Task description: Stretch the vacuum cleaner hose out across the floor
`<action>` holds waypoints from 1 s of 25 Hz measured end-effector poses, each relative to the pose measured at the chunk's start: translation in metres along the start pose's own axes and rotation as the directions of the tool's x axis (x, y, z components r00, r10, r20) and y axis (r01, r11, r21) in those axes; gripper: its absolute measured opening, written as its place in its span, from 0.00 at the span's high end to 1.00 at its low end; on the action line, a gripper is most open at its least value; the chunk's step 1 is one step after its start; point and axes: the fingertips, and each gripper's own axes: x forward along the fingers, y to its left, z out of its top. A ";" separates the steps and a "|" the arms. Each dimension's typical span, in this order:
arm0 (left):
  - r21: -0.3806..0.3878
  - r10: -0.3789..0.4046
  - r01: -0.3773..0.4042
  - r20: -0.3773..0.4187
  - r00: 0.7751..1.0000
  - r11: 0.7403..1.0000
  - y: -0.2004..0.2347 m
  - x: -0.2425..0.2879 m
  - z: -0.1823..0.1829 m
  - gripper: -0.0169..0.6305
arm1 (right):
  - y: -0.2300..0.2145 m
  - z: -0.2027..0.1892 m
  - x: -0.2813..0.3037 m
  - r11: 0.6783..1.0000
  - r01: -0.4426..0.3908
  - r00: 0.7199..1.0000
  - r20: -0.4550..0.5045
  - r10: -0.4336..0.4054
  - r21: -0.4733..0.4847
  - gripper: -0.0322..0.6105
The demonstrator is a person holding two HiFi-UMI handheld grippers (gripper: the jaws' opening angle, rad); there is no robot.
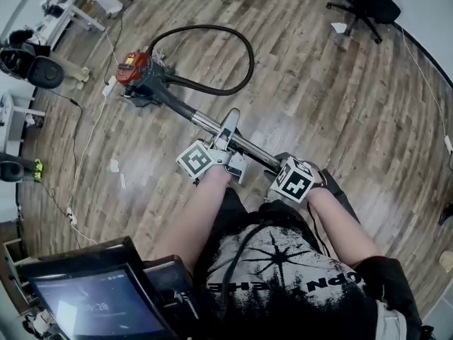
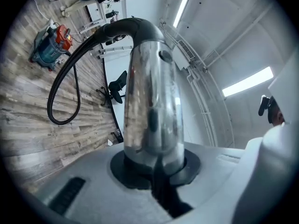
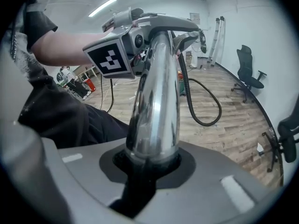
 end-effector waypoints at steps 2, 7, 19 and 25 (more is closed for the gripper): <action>0.003 0.017 -0.017 0.010 1.000 1.000 -0.002 -0.003 -0.013 0.91 | 0.005 -0.011 -0.003 1.000 -0.016 1.000 0.013 0.016 -0.013 0.81; -0.023 0.039 -0.039 0.039 0.998 0.999 -0.009 -0.023 -0.035 0.91 | 0.028 -0.030 -0.008 0.998 -0.050 0.999 0.004 0.050 -0.041 0.80; 0.123 0.000 0.000 0.006 1.000 0.992 -0.029 -0.082 -0.069 0.91 | 0.095 -0.061 -0.006 1.000 0.007 1.000 -0.021 -0.007 -0.007 0.82; 0.126 0.033 -0.031 -0.013 0.999 0.992 -0.030 -0.156 -0.091 0.92 | 0.167 -0.078 0.001 0.999 0.030 0.999 -0.041 -0.029 0.016 0.82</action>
